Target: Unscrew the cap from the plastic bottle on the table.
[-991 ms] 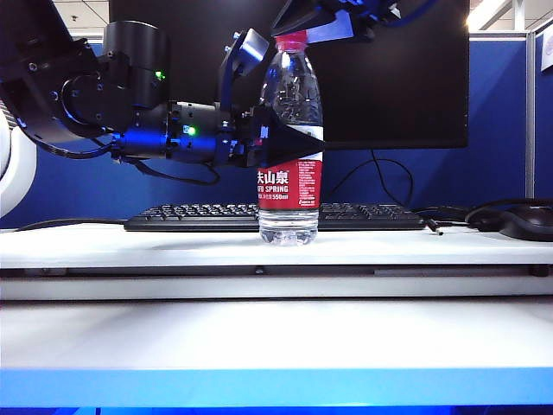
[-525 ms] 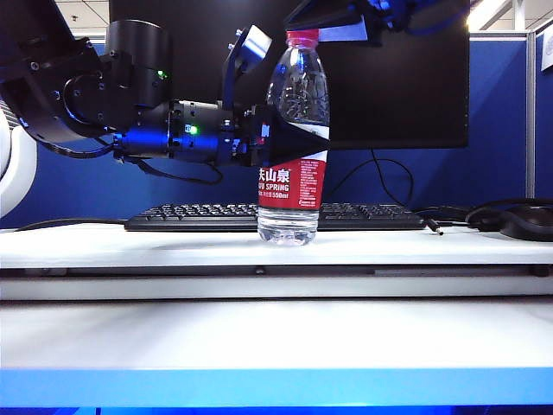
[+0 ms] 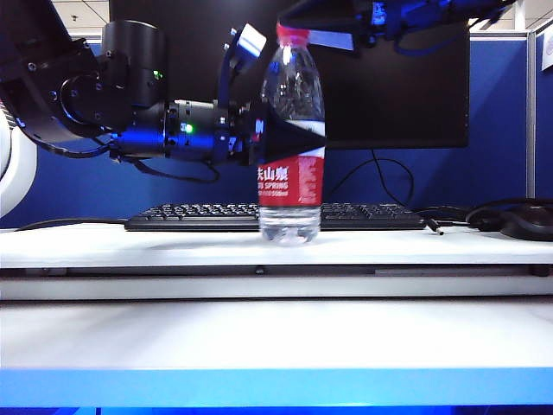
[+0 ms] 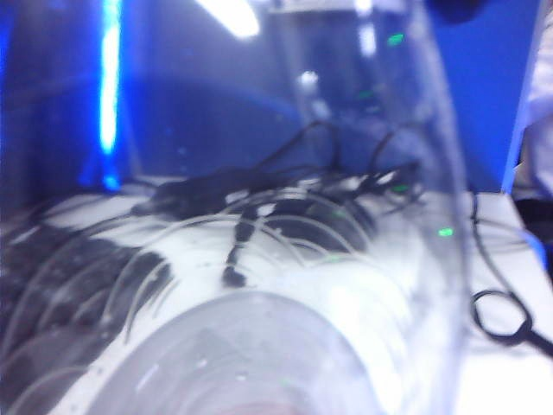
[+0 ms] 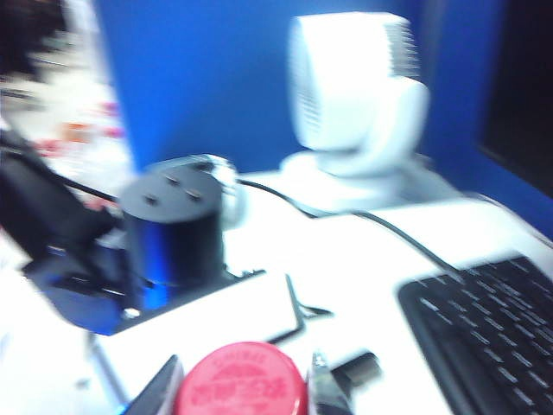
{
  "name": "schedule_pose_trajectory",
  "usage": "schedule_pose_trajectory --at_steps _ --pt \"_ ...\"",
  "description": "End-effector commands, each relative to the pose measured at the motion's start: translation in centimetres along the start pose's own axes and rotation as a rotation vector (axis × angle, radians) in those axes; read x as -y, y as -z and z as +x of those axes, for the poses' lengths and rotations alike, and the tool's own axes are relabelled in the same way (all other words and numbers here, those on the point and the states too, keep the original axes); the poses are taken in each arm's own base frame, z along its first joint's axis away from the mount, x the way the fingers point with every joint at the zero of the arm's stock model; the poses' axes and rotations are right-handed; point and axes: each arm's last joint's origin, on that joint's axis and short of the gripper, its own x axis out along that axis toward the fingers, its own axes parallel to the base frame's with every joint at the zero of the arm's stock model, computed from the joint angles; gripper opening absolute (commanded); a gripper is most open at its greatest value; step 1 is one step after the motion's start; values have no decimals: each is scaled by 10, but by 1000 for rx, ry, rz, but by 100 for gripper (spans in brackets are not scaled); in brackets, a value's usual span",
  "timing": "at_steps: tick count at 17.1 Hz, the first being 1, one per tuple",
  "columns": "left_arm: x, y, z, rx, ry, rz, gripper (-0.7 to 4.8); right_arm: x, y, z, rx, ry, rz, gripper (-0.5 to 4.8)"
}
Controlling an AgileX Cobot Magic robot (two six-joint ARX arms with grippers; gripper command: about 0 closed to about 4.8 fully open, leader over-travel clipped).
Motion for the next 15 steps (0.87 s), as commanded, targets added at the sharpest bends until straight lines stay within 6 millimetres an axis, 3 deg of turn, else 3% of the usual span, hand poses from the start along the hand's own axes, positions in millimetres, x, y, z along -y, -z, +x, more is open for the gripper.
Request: schedule_pose_trajectory --at_steps 1,3,4,6,8,10,15 --pt "0 2 0 -14 -3 -16 241 -4 -13 -5 40 -133 -1 75" --pt "0 2 0 -14 -4 -17 241 -2 -13 -8 37 -129 29 77" --pt "0 2 0 -13 -4 -23 241 -2 -13 -8 34 -126 37 101" --pt "0 2 0 -13 -4 -23 241 -2 -10 -8 20 -102 66 226" --pt "0 2 0 -13 -6 -22 241 0 -7 -8 -1 -35 93 248" --pt "0 2 0 -14 -8 -22 241 1 -4 -8 -16 16 115 313" --pt "0 2 0 -15 -15 -22 241 -6 -3 -3 -89 190 171 334"
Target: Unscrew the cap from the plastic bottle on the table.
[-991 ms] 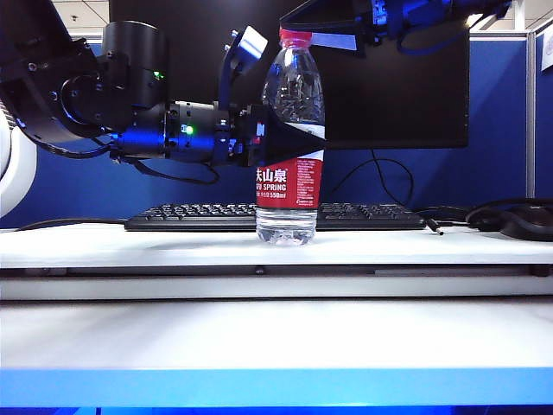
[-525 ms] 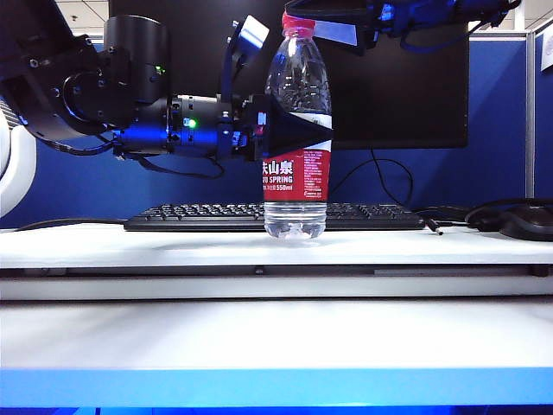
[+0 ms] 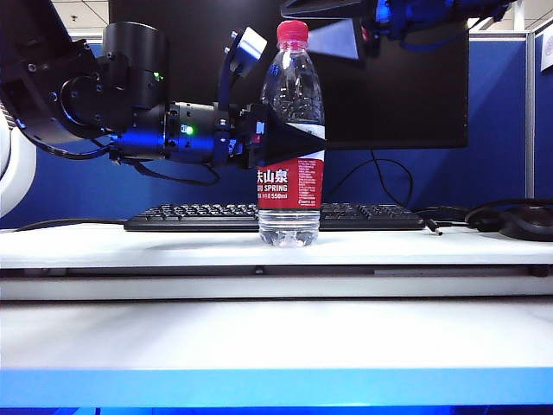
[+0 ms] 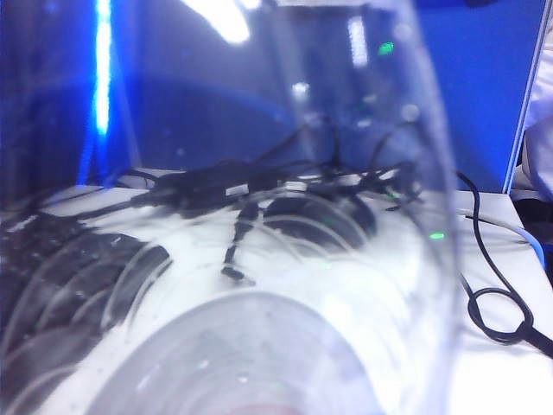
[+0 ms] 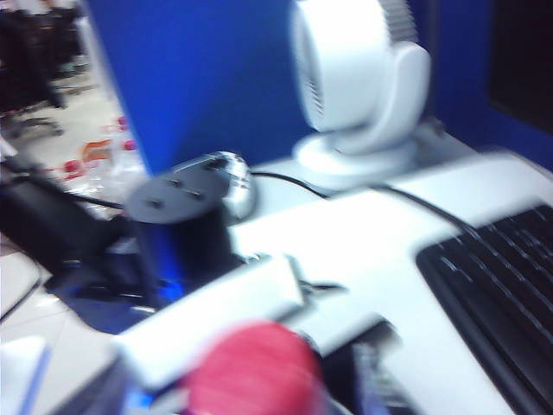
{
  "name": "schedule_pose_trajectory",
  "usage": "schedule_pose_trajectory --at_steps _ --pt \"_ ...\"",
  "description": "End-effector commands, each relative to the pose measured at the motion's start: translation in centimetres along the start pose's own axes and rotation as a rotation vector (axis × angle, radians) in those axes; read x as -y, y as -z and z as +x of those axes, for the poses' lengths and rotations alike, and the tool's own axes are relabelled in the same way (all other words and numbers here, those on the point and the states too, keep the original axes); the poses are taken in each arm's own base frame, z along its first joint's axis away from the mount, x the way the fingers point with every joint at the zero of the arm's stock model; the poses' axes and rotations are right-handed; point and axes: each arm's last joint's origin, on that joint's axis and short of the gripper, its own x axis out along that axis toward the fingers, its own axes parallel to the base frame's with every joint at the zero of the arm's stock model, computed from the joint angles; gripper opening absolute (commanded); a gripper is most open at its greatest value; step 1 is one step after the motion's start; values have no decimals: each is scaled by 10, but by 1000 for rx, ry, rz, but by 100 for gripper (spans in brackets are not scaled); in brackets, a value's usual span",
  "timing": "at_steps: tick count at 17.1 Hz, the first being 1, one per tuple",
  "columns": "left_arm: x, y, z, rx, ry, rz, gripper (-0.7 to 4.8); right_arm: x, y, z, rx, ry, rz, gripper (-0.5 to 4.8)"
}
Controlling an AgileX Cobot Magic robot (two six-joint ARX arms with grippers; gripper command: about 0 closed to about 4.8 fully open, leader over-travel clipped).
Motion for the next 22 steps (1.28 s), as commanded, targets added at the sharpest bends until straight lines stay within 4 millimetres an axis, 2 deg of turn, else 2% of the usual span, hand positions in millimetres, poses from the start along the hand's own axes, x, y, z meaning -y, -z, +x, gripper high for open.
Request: schedule_pose_trajectory --at_steps 1,5,10,13,17,19,22 --pt "0 -1 0 -3 -8 -1 241 -14 -3 6 -40 172 -15 334" --pt "0 0 0 -4 -8 -2 241 -42 -9 20 -50 347 -58 337" --pt "0 0 0 -4 -8 -2 241 -72 -14 32 -62 721 -120 337" --pt "0 0 0 -4 -10 -2 241 -91 -16 44 -55 881 -119 337" --pt "-1 0 0 -6 -16 -3 241 -119 -10 64 -38 1023 -115 333" --pt "-1 0 0 -7 -16 -4 241 -130 -3 72 0 1020 -64 304" --pt "0 1 0 -17 -13 -14 241 -135 4 74 10 1072 -54 304"
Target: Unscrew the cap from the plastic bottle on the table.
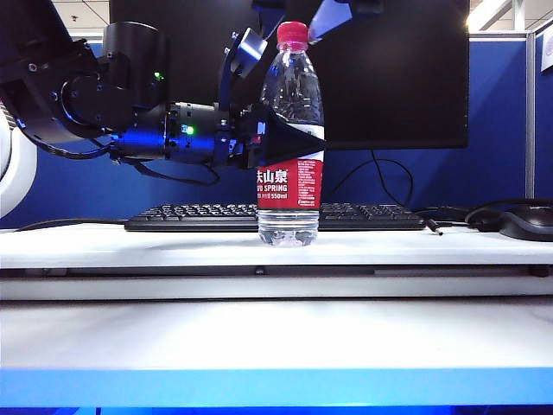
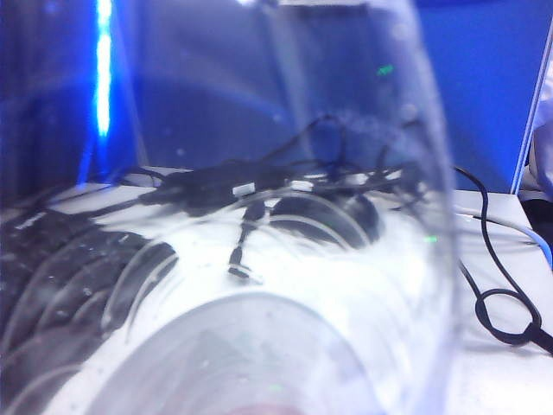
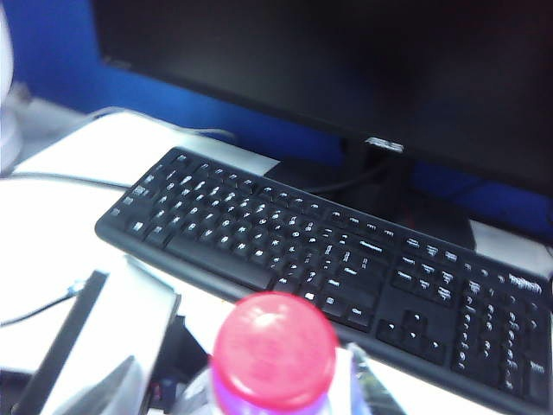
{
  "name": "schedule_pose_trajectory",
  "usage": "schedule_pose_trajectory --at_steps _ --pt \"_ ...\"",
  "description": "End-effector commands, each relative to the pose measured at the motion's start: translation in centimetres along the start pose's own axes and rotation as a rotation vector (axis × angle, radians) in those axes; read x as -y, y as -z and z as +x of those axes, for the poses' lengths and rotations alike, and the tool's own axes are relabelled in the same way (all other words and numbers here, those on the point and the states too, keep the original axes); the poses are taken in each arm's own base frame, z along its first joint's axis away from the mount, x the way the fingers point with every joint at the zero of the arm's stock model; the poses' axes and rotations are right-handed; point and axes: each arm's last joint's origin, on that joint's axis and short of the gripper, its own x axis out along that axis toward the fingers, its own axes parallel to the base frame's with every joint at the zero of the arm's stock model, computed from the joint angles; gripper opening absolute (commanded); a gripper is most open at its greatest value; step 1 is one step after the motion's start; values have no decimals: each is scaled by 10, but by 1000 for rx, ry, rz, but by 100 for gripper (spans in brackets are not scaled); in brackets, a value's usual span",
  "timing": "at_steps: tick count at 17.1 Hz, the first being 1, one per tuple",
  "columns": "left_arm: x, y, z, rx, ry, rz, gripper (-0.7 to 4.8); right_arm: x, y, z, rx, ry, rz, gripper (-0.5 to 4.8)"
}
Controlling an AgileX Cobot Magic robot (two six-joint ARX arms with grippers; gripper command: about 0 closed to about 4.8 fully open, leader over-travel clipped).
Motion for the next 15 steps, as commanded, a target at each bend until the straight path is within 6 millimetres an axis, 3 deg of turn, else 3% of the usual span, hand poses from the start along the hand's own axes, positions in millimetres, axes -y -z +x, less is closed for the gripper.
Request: schedule_pose_trajectory --at_steps 1,2,3,8,10,15 --pt "0 1 0 -14 -1 -13 241 -3 -2 -4 42 51 37 304" --pt "0 1 0 -13 -1 -13 241 -3 -2 -4 49 51 58 301" --pt "0 1 0 -14 -1 -13 241 -3 -4 -4 68 50 76 256" --pt "0 1 0 -13 -1 -12 241 -3 -7 -3 94 45 113 244" --pt "0 1 0 -13 -1 -11 241 -4 -2 -3 92 30 135 202" --pt "1 1 0 -11 10 -9 241 -1 4 0 84 20 150 201"
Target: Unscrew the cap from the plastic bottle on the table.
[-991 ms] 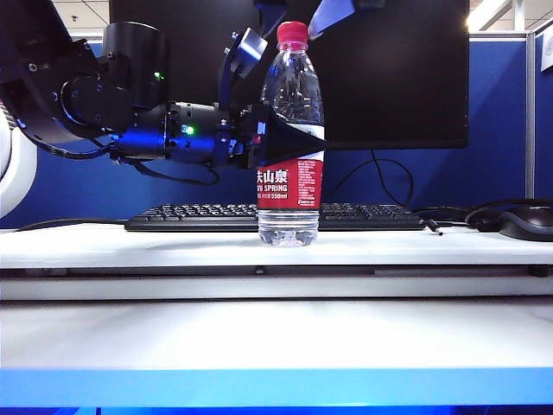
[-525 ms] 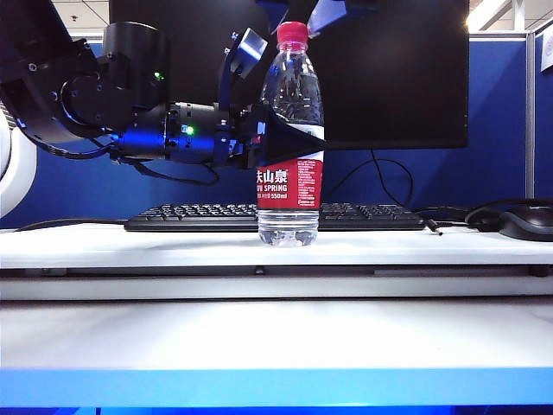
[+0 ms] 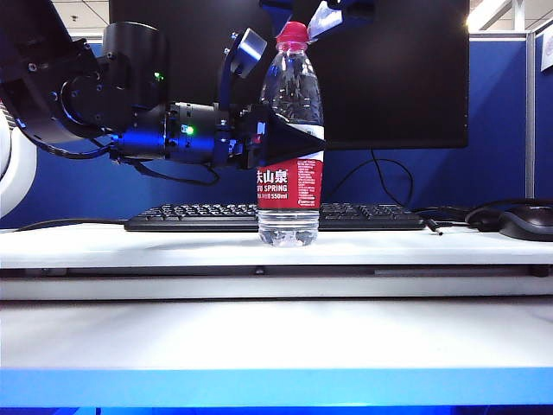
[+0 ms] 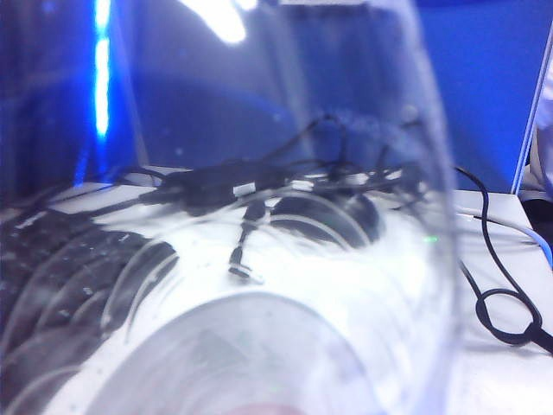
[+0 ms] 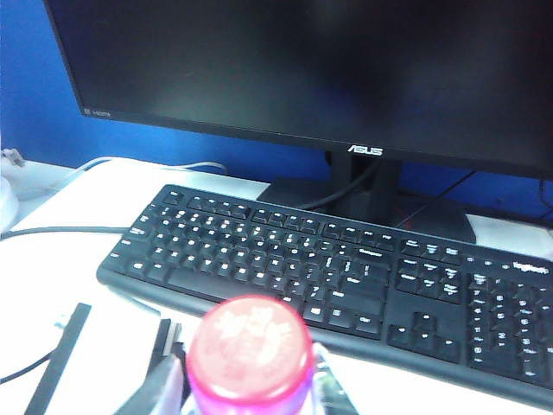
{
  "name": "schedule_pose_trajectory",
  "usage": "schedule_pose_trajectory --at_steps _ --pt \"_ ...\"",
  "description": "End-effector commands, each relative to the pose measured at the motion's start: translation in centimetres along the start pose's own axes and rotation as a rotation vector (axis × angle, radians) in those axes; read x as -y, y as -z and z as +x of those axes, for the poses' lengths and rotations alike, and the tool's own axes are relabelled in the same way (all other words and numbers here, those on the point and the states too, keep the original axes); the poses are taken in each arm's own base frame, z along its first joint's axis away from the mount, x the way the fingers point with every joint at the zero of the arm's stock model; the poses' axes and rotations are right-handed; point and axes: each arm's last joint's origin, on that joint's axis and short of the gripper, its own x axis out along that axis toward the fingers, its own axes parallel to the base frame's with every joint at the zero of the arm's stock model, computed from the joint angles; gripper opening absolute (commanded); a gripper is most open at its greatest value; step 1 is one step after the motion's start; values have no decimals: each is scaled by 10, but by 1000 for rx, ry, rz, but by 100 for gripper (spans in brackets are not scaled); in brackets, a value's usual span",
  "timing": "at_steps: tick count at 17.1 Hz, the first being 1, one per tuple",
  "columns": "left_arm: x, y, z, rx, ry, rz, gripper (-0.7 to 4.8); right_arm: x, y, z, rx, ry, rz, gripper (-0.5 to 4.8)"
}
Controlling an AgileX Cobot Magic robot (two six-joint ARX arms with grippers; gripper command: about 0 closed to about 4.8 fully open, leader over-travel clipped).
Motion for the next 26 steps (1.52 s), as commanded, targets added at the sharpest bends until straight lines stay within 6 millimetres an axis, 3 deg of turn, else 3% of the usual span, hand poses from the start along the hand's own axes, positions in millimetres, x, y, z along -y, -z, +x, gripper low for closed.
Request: schedule_pose_trajectory --at_steps 1,4,8,10,14,16,18,23,24,26 --pt "1 1 0 -10 9 -8 241 0 -4 0 21 -17 22 194" --pt "1 1 0 -10 9 -8 241 3 -5 2 25 -47 28 103" --pt "1 1 0 -12 10 -11 241 3 -5 2 24 -45 20 101" --pt "1 1 0 -13 11 -12 241 5 -5 4 21 -67 5 42" --pt "1 2 0 -18 14 -18 241 15 -6 10 14 -119 1 40" --pt "1 2 0 -18 14 -17 241 16 -8 8 22 -118 -18 72" --pt "1 2 0 -18 14 -17 241 16 -9 6 23 -119 -19 174" --pt "1 2 0 -17 14 -16 241 16 -9 6 15 -121 -21 182" --pt "1 2 0 -17 20 -17 240 16 -8 6 14 -121 -21 246" --pt "2 2 0 -15 34 -18 240 17 -8 7 15 -119 -21 257"
